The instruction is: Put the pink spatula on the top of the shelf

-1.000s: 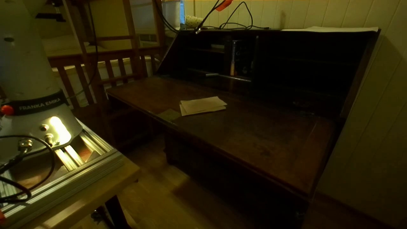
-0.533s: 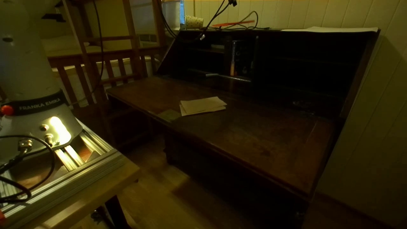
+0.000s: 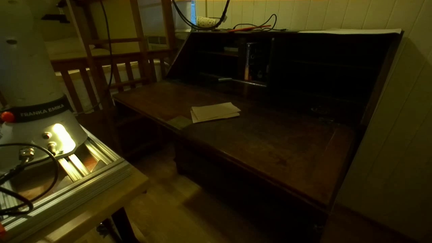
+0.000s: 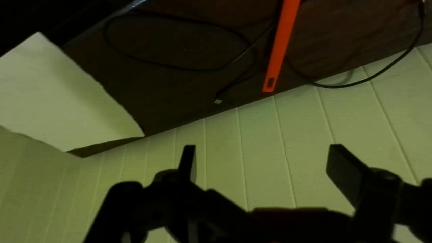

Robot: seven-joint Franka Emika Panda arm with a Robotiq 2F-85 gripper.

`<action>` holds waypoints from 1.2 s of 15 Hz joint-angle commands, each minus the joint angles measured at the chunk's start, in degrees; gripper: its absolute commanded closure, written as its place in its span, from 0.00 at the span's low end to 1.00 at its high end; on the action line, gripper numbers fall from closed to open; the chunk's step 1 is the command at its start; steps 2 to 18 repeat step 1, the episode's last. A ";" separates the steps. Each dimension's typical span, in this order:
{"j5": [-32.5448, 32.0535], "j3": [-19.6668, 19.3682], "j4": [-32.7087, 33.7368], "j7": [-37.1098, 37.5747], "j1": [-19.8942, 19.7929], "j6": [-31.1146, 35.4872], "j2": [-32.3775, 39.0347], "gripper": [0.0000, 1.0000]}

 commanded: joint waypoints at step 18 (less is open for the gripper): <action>-1.69 -0.36 0.03 -1.34 1.11 -2.03 -1.57 0.00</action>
